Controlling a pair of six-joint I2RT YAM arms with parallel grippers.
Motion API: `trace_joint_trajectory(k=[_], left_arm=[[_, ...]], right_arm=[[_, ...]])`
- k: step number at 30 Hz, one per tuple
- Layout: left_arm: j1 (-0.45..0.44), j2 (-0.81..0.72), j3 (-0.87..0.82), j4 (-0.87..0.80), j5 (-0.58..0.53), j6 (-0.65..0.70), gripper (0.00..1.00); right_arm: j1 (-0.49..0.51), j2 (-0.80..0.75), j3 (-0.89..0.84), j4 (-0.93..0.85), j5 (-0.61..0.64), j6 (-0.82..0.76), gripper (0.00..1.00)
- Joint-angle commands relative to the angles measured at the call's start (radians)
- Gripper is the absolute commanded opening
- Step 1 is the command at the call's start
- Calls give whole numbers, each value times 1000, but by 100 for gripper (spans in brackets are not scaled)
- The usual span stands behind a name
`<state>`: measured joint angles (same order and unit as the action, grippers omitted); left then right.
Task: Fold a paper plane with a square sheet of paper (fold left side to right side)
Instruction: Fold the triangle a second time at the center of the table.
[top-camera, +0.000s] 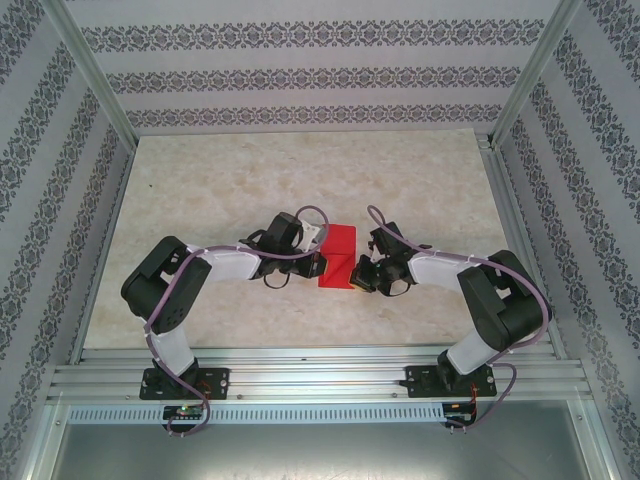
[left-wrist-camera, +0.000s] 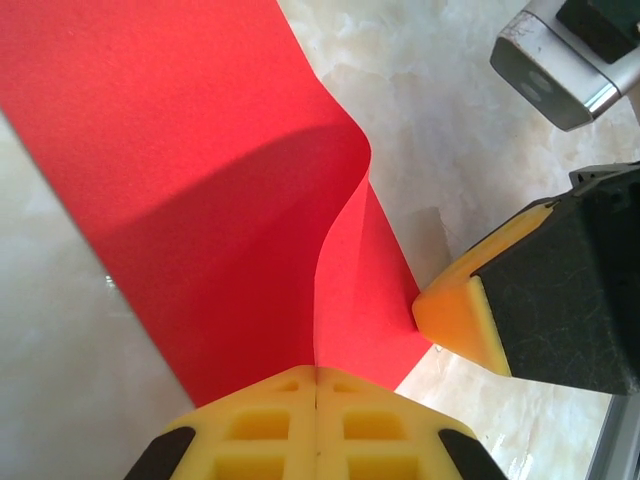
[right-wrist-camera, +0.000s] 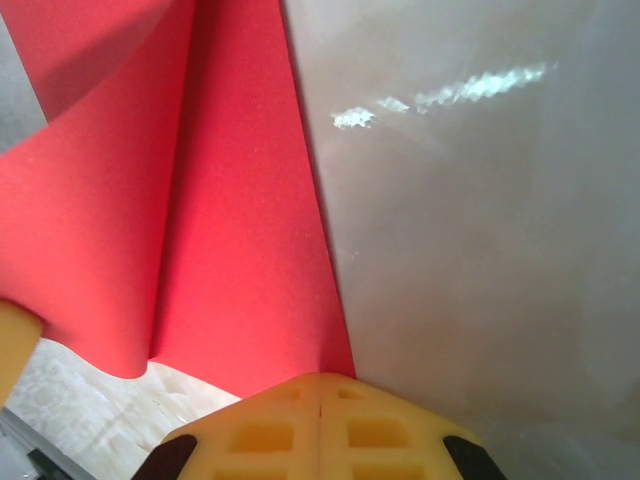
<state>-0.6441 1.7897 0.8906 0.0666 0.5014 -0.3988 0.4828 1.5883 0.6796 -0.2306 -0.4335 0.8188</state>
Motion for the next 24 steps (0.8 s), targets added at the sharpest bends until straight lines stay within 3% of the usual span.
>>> trace_joint_trajectory(k=[1, 24], left_arm=[[15, 16, 14, 17, 11, -2, 0], [33, 53, 53, -27, -36, 16, 0]], right_arm=[[11, 25, 19, -74, 58, -46, 4], [23, 59, 38, -90, 55, -65, 4]])
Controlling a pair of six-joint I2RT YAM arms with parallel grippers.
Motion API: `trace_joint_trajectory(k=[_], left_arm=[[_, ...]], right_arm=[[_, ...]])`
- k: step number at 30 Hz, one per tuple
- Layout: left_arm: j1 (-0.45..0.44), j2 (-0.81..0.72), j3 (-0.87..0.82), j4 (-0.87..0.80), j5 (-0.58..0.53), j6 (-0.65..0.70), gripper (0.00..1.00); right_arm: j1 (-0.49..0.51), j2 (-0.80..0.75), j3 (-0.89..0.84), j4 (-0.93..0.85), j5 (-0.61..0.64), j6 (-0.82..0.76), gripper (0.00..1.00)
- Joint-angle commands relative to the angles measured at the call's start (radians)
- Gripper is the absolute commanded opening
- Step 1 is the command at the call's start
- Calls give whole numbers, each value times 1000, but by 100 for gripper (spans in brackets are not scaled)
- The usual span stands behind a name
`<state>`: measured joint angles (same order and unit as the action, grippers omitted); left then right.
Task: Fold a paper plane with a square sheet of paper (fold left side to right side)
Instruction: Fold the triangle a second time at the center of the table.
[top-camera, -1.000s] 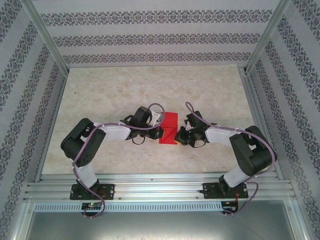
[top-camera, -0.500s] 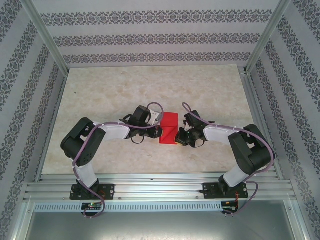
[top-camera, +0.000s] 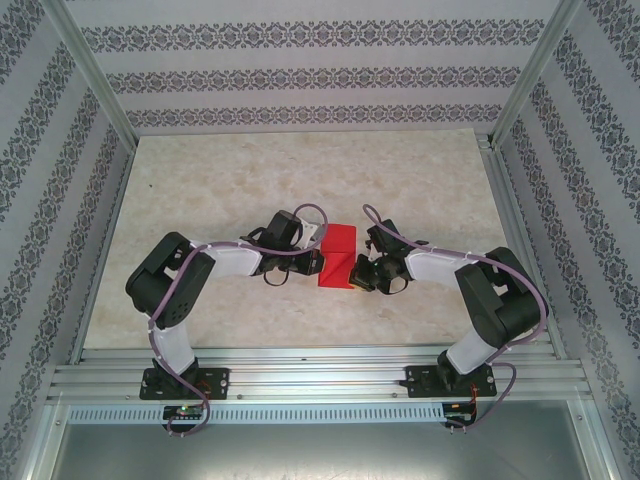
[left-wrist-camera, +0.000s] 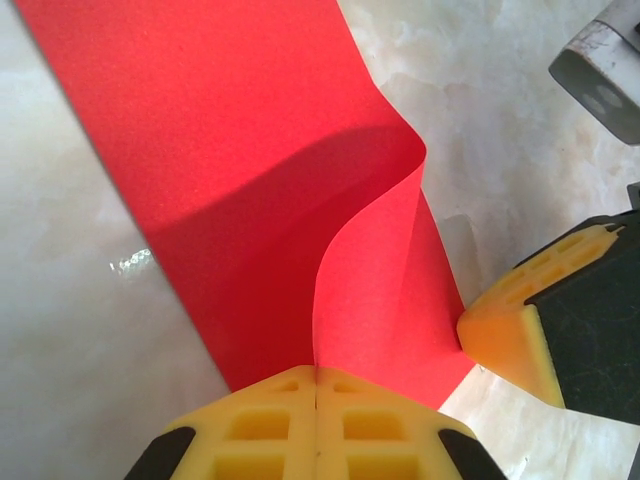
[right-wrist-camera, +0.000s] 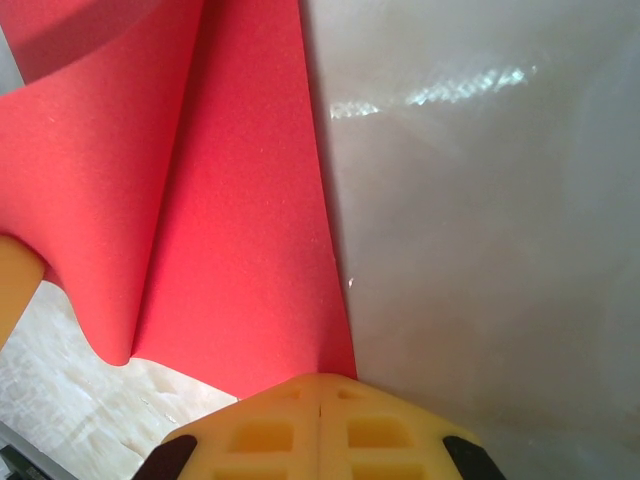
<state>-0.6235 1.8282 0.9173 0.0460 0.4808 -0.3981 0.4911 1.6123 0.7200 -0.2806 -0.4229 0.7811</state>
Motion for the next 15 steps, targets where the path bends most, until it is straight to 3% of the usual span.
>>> trace_joint_trajectory(k=[1, 15], left_arm=[[13, 18, 28, -6, -16, 15, 0], [18, 50, 45, 2, -25, 2, 0]], right_arm=[[14, 35, -2, -40, 44, -29, 4], [20, 46, 2, -46, 42, -35, 4]])
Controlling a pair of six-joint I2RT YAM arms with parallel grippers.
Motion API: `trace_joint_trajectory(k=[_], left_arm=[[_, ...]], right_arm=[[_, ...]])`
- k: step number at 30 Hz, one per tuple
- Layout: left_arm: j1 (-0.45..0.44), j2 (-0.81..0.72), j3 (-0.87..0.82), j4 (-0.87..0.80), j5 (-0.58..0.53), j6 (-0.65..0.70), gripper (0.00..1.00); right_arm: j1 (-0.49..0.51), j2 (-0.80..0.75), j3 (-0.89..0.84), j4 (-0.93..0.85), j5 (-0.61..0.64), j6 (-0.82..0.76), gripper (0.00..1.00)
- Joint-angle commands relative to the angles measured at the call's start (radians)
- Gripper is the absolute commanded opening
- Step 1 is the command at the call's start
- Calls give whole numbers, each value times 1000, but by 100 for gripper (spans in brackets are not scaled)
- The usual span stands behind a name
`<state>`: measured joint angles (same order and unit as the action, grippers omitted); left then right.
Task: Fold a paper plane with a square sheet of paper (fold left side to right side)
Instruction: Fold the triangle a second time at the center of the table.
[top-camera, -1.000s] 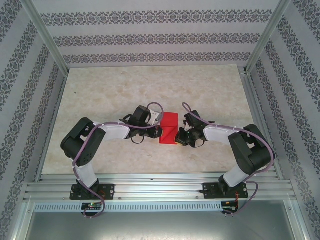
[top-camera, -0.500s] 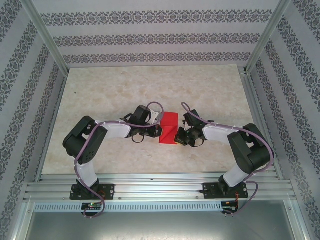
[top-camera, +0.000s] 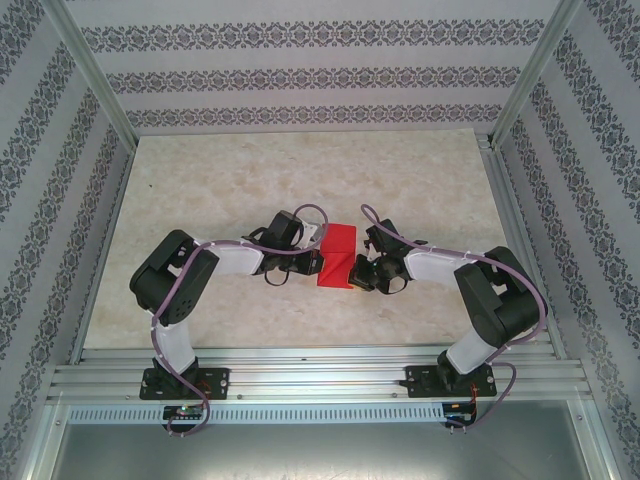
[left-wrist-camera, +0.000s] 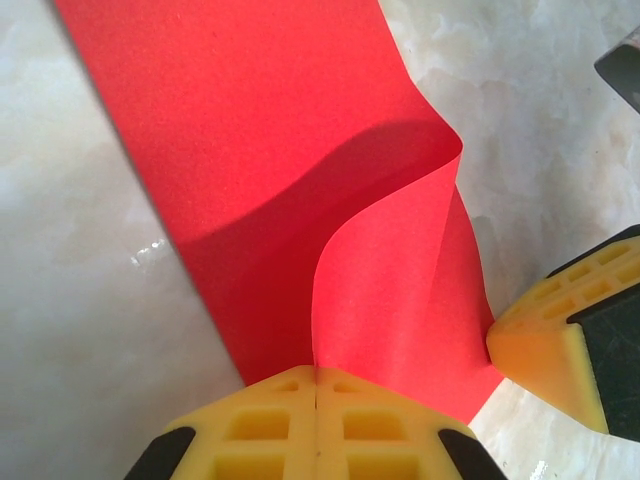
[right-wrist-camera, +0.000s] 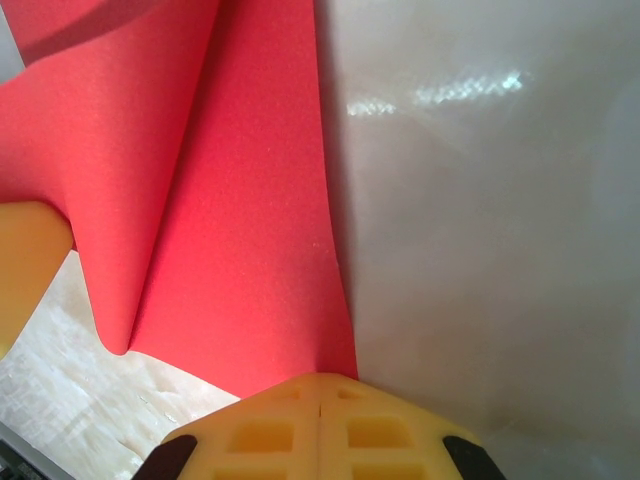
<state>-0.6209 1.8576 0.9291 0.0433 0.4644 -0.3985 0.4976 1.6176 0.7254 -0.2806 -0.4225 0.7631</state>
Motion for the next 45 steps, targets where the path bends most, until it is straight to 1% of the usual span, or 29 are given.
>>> trace_joint_trajectory(k=[1, 16, 23, 45], left_arm=[[16, 22, 34, 4, -10, 1, 0], [20, 47, 43, -8, -30, 2, 0], [25, 41, 36, -14, -53, -3, 0], [32, 17, 17, -10, -59, -14, 0]], right_arm=[[13, 41, -3, -47, 42, -18, 4], [13, 40, 2, -68, 54, -29, 5], [13, 44, 3, -70, 56, -31, 5], [13, 53, 5, -76, 60, -34, 6]])
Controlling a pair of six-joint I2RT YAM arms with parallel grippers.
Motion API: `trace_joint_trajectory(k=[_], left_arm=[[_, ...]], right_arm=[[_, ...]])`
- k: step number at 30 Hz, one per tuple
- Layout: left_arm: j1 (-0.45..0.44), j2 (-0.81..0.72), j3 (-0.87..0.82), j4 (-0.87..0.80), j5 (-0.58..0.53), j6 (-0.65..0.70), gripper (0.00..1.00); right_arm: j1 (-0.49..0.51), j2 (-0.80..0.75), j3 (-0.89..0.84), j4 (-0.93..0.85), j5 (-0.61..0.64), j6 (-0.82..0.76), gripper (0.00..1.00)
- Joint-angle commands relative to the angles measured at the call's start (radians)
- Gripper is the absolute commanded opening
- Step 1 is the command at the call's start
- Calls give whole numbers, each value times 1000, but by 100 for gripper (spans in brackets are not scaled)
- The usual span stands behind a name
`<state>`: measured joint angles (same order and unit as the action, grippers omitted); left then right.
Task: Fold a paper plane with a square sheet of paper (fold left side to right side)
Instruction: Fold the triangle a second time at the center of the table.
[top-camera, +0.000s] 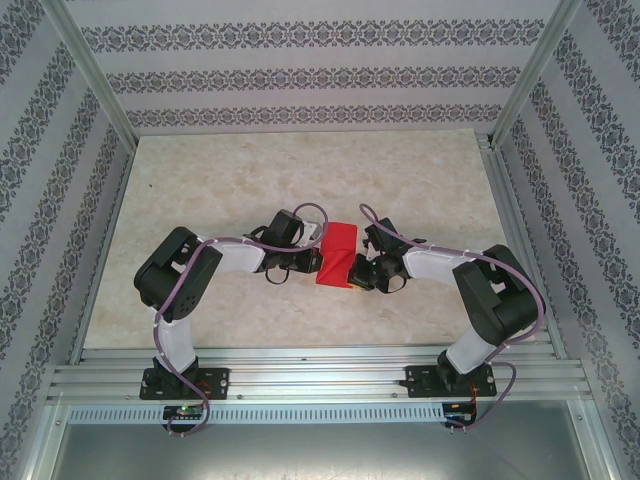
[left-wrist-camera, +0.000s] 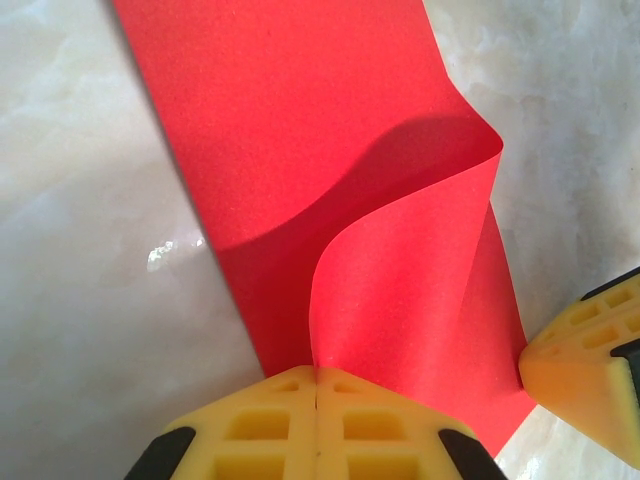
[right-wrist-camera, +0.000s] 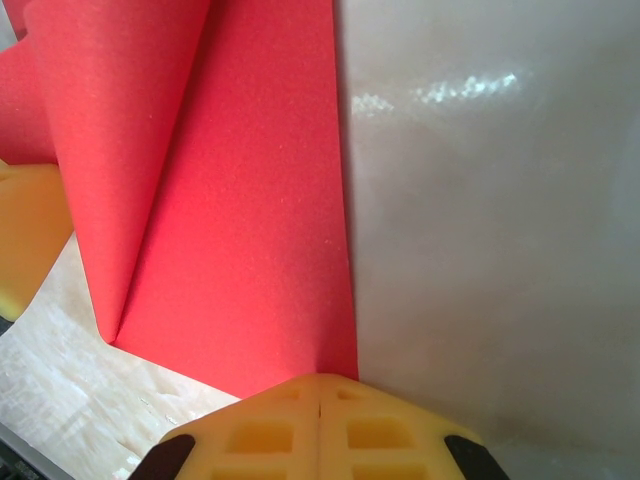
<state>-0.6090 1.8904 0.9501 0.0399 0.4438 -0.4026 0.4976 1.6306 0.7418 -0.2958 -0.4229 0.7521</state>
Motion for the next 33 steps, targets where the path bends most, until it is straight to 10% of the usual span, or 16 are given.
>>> trace_joint_trajectory(k=[1, 33], left_arm=[[21, -17, -5, -7, -39, -10, 0], [20, -10, -36, 7, -35, -17, 0]], right_arm=[[13, 40, -12, -61, 61, -22, 6], [15, 4, 140, 175, -22, 21, 10]])
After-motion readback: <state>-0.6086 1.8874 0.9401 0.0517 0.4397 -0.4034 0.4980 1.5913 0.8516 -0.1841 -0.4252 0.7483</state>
